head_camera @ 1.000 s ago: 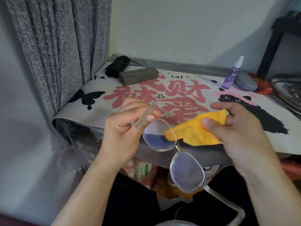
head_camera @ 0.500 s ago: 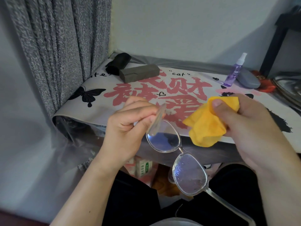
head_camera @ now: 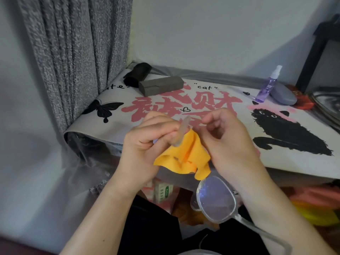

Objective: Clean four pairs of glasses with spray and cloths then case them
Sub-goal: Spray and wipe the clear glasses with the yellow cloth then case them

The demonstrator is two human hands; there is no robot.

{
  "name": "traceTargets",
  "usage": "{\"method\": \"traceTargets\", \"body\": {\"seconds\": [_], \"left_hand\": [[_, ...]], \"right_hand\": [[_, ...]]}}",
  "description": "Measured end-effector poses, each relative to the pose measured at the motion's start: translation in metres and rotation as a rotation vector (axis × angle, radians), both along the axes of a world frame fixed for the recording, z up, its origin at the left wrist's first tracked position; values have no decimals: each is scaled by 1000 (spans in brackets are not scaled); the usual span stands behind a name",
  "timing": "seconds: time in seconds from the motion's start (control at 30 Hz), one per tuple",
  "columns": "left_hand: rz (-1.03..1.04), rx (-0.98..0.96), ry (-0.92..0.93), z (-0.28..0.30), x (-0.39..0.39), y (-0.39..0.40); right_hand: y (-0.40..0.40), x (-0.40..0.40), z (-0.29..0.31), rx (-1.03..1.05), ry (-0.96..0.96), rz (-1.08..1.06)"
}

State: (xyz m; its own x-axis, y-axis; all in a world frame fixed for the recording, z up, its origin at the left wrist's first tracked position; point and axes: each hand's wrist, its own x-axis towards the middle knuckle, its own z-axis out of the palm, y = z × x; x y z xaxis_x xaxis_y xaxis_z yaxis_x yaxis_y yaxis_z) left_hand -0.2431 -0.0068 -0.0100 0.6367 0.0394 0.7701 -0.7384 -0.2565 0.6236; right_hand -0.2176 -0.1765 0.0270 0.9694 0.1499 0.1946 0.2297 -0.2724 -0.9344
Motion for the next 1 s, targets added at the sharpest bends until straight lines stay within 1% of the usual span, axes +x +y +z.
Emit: {"method": "traceTargets", "body": {"seconds": [0.07, 0.1, 0.23, 0.33, 0.37, 0.47, 0.53, 0.57, 0.63, 0.7, 0.8, 0.9, 0.93, 1.0], "left_hand": [[2, 9, -5, 1, 0, 1], [-3, 12, -9, 2, 0, 2], [7, 68, -41, 5, -2, 4], [-14, 101, -36, 6, -4, 2], [-25, 102, -36, 5, -4, 1], [-67, 67, -15, 6, -4, 2], [-94, 40, 14, 7, -4, 1], [-108, 33, 27, 6, -4, 0], [-119, 42, 43, 6, -4, -2], [-121, 71, 56, 5, -3, -3], [-151, 101, 61, 6, -5, -2], [-137, 121, 58, 10, -6, -1], [-130, 123, 57, 8, -6, 0], [-144, 115, 65, 8, -6, 2]], "right_hand": [[-5, -5, 6, 110, 100, 146], [-10, -7, 10, 110, 155, 216], [-21, -15, 20, -17, 338, 502], [-20, -16, 16, -60, 466, 581], [-21, -16, 16, -26, 517, 632], [-24, -13, 19, 161, 680, 888], [-27, -9, 19, 261, 747, 994], [-26, -8, 18, 275, 764, 1011], [-25, -7, 15, 222, 739, 973], [-23, -9, 12, 137, 685, 890], [-19, -14, 10, 75, 644, 760], [-15, -18, 10, 14, 560, 637], [-13, -19, 10, 13, 545, 613], [-14, -19, 6, 2, 528, 649]]}}
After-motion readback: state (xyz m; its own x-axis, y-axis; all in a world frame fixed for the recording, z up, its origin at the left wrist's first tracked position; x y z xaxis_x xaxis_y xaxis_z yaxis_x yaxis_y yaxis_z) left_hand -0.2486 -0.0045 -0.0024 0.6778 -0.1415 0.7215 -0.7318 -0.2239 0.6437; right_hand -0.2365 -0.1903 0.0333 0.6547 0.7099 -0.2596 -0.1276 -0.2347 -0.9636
